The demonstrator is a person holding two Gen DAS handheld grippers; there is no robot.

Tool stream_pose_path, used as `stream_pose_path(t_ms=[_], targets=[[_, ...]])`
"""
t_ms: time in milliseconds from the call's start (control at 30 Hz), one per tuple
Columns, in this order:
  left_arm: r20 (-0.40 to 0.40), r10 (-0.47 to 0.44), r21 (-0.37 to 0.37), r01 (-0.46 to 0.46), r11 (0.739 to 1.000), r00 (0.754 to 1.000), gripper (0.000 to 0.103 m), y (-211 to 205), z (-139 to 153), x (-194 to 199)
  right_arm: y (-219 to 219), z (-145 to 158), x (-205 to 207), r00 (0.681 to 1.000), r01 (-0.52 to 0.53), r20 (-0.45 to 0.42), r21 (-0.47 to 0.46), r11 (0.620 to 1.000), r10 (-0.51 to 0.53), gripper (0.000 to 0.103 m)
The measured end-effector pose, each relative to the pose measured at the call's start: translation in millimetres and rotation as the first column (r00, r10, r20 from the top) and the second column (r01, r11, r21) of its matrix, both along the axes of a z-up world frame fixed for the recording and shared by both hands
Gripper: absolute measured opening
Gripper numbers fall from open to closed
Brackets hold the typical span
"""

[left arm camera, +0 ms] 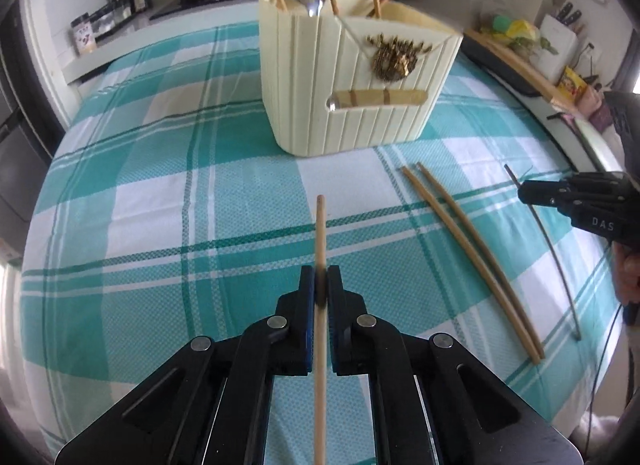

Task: Organize utensils
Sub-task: 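Lower both held chopsticks into the cream holder and open both tools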

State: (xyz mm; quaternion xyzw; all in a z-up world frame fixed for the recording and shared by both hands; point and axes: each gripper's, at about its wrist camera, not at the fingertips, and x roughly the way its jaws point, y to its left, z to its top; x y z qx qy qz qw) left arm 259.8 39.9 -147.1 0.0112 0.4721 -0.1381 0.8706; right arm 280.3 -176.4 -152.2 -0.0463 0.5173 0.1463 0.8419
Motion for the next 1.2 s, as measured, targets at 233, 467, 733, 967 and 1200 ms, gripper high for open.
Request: stream_pose_path(t_ms=[233, 467, 733, 967, 1200], targets=[[0.219, -0.005, -0.147, 0.038, 0.988, 0.976, 0.004, 12, 78, -55, -19, 97, -68, 0.968, -0.029, 0.250, 0.144, 0.989, -0.008, 0.006], [0.354, 0.031, -0.251, 0.063, 0.966, 0.935, 0.004, 21, 122, -78, -17, 150, -106, 0.909, -0.053, 0.416, 0.179, 0.982, -0.026, 0.006], [0.414, 0.051, -0.287, 0.078, 0.955, 0.909, 0.004, 29, 163, -60, -12, 193, -87, 0.854, -0.053, 0.517, 0.205, 0.977, -0.063, 0.006], [0.504, 0.082, -0.273, 0.068, 0.960, 0.860, 0.004, 39, 216, -20, 1, 247, -45, 0.800, -0.072, 0.598, 0.183, 0.981, -0.053, 0.006], [0.557, 0.142, -0.255, 0.006, 0.967, 0.818, 0.004, 33, 236, 51, 26, 276, 9, 0.725, -0.094, 0.687, 0.161, 0.982, -0.043, 0.006]])
